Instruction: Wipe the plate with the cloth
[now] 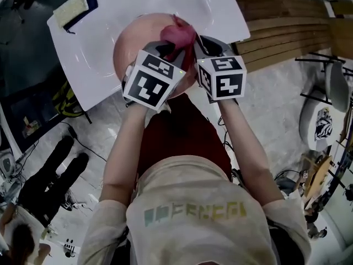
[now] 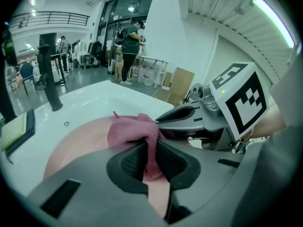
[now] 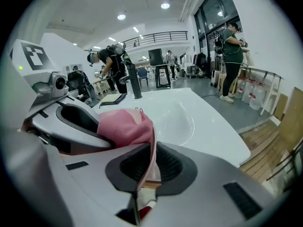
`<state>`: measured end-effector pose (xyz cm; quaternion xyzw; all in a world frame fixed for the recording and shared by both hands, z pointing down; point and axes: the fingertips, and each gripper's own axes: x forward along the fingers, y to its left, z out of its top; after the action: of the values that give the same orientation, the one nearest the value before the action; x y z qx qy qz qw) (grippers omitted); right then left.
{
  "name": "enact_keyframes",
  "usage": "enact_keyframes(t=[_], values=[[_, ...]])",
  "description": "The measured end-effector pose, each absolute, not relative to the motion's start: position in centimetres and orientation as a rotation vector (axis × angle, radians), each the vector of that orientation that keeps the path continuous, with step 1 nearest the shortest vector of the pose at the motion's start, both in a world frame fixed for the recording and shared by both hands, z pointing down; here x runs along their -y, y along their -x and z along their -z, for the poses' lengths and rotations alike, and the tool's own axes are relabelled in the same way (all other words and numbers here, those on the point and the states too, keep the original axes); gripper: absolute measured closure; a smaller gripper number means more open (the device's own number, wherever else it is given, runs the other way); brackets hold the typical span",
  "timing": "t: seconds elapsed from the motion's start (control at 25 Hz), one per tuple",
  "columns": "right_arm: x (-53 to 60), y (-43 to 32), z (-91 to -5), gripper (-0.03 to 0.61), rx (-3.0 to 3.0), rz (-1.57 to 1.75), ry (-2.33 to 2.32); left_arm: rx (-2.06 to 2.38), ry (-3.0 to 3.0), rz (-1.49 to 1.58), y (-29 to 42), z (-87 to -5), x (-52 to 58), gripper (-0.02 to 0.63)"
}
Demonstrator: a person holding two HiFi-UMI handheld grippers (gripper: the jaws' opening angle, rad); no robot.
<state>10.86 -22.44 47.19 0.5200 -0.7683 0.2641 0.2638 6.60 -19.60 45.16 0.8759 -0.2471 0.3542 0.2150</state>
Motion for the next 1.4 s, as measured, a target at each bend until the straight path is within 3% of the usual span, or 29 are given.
enact_keyframes(t=[0.32,1.12,1.4], values=[[22.1,-12.0,-46.7,0.517,2.081,-0.685,-1.395,0.764,-2.399,-1.069,-5.2,-45.1,19.5,0.552],[21.3,-10.9,-47.5,0.517,2.065,-0.662,-1.371,1.020,-2.247,-1.163,6.5,-46.0,17.7,0.552],[21.4,-10.9,-47.4,0.517,2.054,-0.681,-1.387,1.085,-2.194,-0.808,8.7,-42.9,18.4,0.552]])
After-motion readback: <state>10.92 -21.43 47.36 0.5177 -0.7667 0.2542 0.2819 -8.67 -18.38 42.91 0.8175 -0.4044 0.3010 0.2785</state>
